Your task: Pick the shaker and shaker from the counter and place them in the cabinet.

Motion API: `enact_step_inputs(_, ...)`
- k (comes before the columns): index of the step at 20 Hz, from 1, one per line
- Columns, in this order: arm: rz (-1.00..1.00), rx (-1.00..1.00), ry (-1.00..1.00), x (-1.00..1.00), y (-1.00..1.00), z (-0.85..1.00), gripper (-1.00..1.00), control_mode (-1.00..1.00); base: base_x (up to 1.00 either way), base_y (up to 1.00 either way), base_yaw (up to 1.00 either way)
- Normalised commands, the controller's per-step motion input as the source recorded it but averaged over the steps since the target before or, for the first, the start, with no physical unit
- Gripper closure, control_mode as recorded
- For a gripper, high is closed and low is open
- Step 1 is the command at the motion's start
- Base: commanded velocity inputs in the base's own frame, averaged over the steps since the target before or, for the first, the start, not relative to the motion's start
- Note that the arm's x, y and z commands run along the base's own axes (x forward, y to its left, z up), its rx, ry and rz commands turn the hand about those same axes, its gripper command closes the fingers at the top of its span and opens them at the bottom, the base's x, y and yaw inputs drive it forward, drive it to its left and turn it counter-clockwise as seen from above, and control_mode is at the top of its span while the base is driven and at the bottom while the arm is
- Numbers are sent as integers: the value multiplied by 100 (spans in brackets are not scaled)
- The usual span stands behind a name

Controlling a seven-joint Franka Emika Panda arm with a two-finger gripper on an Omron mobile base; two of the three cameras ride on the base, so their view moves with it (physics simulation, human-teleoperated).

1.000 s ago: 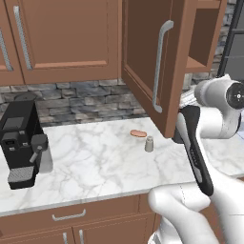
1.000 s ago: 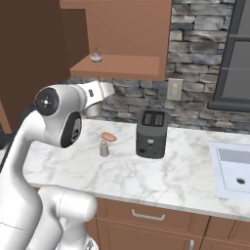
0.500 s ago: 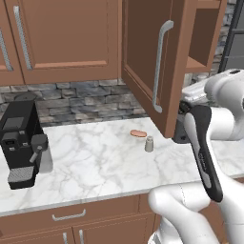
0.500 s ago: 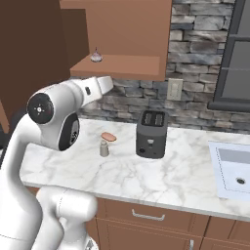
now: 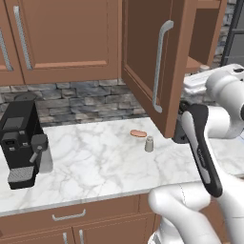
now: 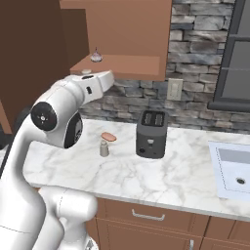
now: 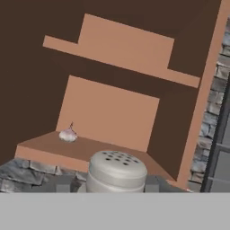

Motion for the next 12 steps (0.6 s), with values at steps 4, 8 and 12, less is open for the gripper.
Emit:
enact_step_inputs(4, 0, 3, 0, 37, 0, 16, 100, -100, 0, 0, 0)
enact_step_inputs(8, 0, 4, 1, 53, 0, 14, 100, -100, 0, 0, 0)
enact_step_inputs(12, 0, 5, 0, 50, 0, 15, 100, -100, 0, 0, 0)
